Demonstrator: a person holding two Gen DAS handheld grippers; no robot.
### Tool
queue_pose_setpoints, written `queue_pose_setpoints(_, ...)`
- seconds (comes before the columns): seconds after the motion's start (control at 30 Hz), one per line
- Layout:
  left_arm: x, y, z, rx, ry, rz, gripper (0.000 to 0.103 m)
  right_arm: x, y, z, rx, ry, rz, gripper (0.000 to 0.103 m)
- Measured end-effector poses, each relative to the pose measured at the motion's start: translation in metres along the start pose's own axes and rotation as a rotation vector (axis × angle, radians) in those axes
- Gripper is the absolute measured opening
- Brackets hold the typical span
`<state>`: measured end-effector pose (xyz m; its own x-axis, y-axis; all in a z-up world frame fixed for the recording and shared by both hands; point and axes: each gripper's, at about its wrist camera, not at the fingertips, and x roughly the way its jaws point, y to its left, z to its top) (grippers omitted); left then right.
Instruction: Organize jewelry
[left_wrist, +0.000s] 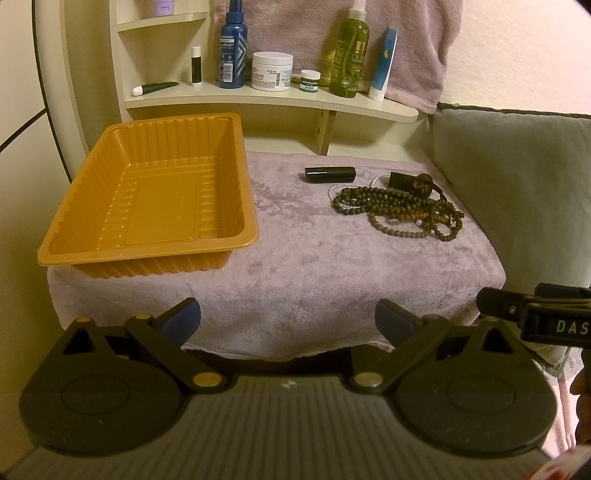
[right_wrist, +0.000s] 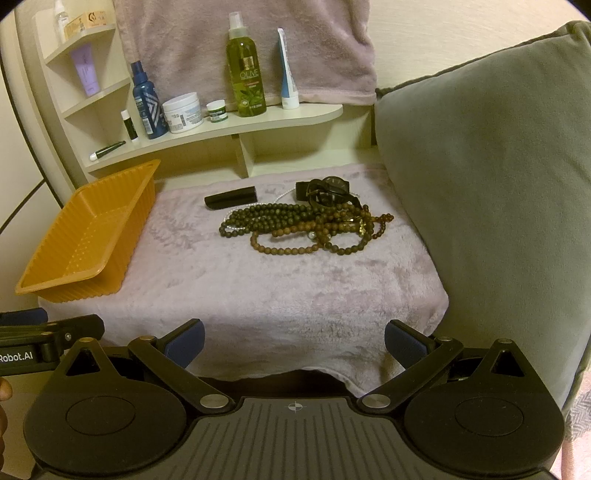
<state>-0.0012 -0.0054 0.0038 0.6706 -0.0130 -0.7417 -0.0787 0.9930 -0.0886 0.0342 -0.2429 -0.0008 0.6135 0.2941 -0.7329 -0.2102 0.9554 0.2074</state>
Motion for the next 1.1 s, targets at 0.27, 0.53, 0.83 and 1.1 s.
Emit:
queue_pose_setpoints(0.27,0.0,0.0,0.0,0.0,0.0,0.0,0.1,0.001,0.001,-0.001,0.0,-0.001,0.001,0.103)
queue_pose_setpoints(0.53,-0.001,0.003,0.004,-0.029,-0.009,0.003,0.099,-0.001,0.0,0.004,0.005,-0.01,0.0,0.103)
queue_pose_setpoints(0.83,0.002,0.03,0.007,-0.088,-0.029,0.006,0.099,0.008,0.005,0.007,0.001,-0.023,0.005,0.103)
queue_pose_setpoints(1.1,-0.001,0.076,0.014,-0.154,-0.088,0.081,0.098,0.019,0.02,0.014,-0.077,-0.119,0.015,0.103)
